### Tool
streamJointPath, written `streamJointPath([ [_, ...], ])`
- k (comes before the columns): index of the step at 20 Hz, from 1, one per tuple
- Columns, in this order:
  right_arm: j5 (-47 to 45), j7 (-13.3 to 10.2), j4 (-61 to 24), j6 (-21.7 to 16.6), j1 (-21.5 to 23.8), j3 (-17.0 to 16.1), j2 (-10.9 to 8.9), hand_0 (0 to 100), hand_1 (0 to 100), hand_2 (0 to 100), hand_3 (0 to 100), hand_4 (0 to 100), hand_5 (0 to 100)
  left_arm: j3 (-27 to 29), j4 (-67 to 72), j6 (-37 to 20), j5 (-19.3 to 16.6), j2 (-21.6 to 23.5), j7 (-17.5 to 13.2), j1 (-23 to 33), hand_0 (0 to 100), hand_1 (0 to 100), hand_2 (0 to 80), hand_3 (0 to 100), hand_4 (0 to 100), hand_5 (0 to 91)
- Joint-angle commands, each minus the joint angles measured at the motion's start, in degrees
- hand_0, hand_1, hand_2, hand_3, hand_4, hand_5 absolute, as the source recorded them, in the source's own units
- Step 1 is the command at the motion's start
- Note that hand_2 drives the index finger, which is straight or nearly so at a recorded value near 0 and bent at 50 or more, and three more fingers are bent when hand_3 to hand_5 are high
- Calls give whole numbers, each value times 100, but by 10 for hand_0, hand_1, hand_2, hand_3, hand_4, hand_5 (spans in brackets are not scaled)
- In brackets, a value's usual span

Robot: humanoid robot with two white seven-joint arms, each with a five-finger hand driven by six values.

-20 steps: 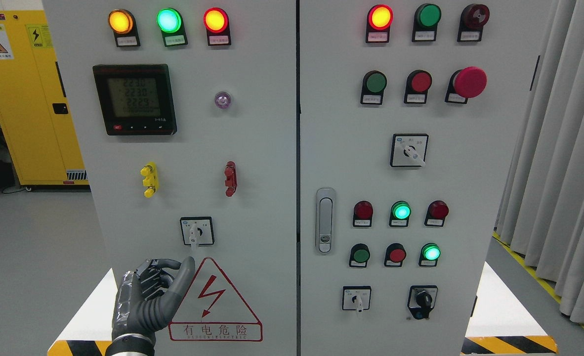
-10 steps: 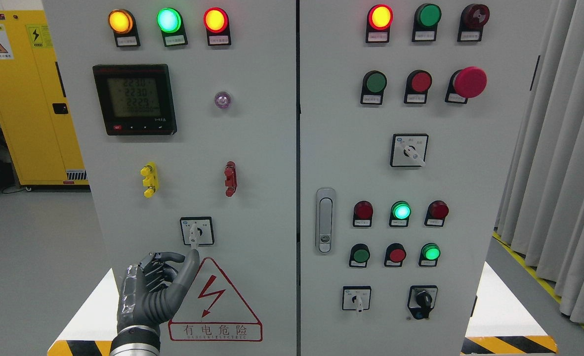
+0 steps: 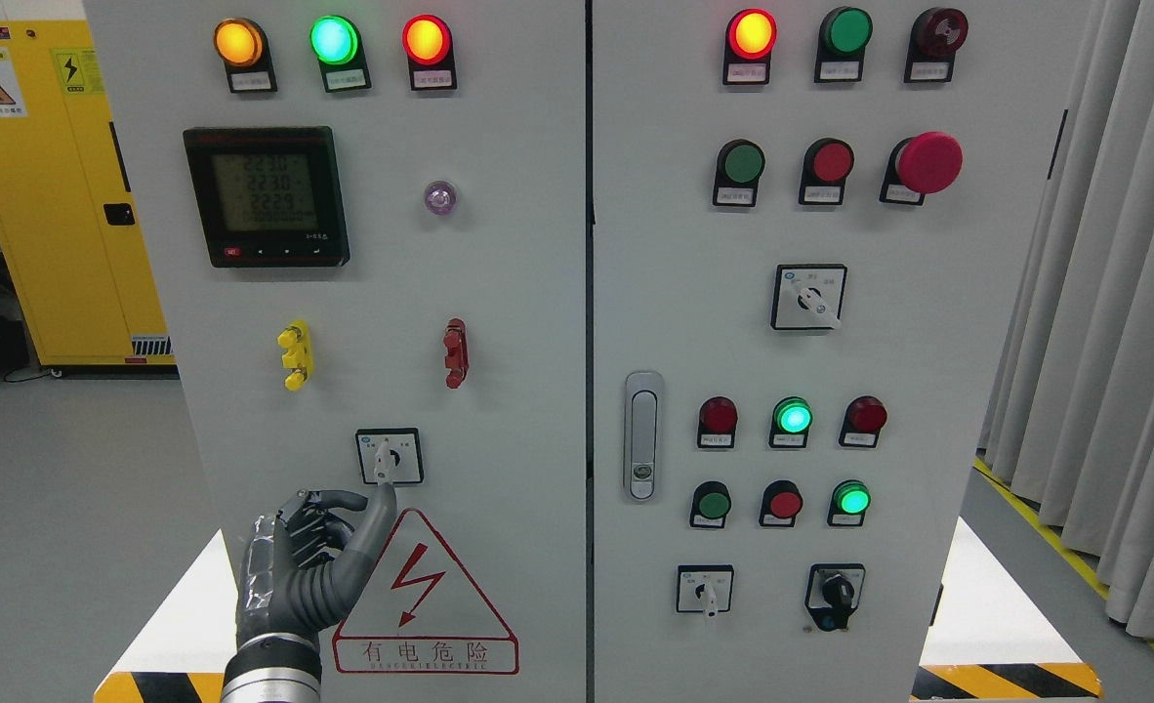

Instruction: Turn on light switch 1

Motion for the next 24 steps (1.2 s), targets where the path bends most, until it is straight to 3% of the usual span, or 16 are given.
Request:
streamJointPath([
  [1,0,-4,0,5,0,0,0,0,500,40,0,0,0,-32,170,4,-23,-19,4,-99,212,625,547,898,824,800],
  [24,0,5,0,5,0,0,0,0,500,40,0,0,0,-76,241,241,-234,-133,-5,-363,221,631,561,898,823,800],
])
